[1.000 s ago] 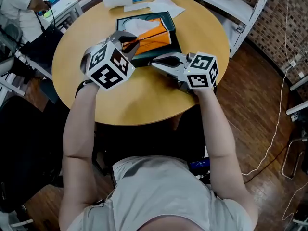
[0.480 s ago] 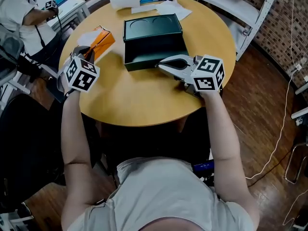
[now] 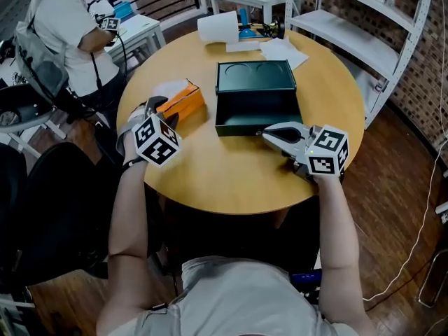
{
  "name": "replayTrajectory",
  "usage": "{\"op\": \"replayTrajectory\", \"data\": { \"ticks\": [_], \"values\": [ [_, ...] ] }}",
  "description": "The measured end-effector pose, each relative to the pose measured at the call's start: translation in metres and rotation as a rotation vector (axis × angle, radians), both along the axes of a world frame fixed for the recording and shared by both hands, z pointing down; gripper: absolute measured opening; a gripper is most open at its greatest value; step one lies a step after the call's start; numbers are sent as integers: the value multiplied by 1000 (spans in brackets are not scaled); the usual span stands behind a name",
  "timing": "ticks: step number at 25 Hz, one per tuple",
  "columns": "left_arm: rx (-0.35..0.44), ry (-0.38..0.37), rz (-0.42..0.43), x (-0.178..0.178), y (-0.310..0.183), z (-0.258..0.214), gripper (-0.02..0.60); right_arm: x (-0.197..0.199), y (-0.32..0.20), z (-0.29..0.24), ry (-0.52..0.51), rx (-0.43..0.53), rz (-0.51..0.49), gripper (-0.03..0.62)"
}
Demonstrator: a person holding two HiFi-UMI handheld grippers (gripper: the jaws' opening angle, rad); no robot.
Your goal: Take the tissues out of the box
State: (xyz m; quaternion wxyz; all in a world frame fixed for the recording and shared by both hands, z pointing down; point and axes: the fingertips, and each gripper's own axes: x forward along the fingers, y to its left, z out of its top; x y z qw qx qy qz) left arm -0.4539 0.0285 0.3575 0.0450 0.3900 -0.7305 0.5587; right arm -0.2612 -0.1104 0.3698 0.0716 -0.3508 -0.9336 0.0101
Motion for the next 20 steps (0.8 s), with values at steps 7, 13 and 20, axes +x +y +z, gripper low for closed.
{"op": "replayTrajectory", "data": {
  "ticks": [7,13,20],
  "values": [
    [509,281,253,102,-51,-50,182,9,1,0,8,-4,6,2],
    [795,750,514,190,-113,-27,2,6,-1,-1,-4,-2,9,2],
    [807,832,505,193,-134,0,0,3,0,-1,-7,-1,2,2]
  ]
}}
